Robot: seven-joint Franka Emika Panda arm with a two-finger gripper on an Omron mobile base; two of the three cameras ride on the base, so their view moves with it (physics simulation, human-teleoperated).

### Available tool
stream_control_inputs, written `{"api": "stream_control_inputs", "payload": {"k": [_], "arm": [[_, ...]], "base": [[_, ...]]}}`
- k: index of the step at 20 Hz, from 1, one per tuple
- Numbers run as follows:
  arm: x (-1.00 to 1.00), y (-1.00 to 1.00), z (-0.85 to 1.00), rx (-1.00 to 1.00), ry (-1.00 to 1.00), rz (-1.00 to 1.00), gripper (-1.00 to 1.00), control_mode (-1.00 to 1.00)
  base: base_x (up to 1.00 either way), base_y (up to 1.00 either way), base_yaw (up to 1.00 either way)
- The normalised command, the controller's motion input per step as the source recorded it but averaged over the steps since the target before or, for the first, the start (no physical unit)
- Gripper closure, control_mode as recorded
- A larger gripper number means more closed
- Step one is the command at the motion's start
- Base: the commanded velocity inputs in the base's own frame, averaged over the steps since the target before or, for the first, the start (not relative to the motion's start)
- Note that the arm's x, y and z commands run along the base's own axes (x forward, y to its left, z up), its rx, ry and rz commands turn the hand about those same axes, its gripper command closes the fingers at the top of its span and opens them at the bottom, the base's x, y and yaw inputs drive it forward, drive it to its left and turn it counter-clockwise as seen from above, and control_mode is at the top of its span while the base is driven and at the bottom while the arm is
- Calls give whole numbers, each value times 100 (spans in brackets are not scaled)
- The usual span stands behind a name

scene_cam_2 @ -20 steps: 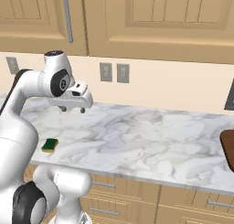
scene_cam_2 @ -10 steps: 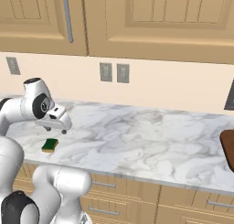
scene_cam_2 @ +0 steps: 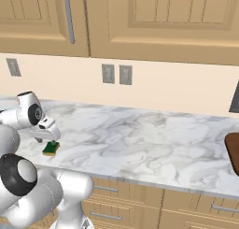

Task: Pick up the sponge from the counter and clean the cutting board by briefly scrubbing or pressing down on the cutting board. Once finished, release the sponge.

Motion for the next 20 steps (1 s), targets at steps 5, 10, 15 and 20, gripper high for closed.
{"api": "stream_control_inputs", "payload": {"k": [5, 10, 15, 20], "arm": [[41, 31, -48, -1, 16, 0, -100, -100], [31, 4, -41, 0, 5, 0, -100, -100], [23, 0, -24, 0, 0, 0, -100, -100], [0, 0, -31, 0, 0, 0, -100, -100]], "base": [[0, 0, 0], [0, 0, 0], [0, 0, 0], [0, 0, 0]]}}
